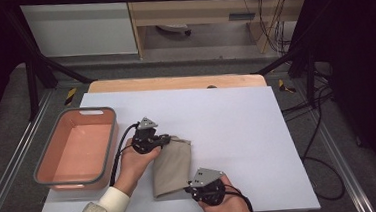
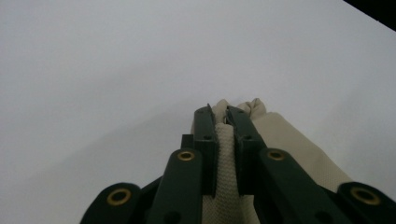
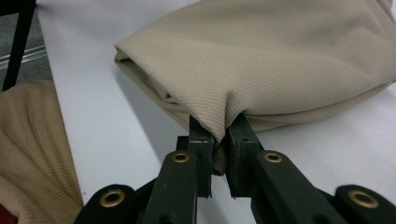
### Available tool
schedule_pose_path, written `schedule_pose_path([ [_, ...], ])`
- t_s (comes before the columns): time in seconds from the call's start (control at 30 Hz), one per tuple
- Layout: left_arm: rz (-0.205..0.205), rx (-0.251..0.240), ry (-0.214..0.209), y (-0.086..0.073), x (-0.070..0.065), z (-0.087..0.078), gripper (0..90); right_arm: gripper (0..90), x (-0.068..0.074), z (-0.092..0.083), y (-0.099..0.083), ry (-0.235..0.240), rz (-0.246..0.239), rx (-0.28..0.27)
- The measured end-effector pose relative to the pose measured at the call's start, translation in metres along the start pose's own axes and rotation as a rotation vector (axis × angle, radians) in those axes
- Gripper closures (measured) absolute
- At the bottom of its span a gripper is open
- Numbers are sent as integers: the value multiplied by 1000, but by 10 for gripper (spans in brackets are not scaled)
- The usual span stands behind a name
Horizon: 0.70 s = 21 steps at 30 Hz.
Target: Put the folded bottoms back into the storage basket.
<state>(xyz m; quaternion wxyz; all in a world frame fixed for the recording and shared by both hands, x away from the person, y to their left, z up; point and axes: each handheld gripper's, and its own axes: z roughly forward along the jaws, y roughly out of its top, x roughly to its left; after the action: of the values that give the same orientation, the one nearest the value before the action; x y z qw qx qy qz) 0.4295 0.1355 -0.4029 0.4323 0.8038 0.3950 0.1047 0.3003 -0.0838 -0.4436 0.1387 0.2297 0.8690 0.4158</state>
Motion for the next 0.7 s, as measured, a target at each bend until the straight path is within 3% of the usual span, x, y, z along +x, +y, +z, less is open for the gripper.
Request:
schedule_pose_path([
  [0.43,43,-51,-10,44,-4,-16,837,830,-14,-30,28,-24,8,-68],
  [0.7,63,-57,-2,62,3,-28,837,830,-17,-34,55,-14,-16,-85],
])
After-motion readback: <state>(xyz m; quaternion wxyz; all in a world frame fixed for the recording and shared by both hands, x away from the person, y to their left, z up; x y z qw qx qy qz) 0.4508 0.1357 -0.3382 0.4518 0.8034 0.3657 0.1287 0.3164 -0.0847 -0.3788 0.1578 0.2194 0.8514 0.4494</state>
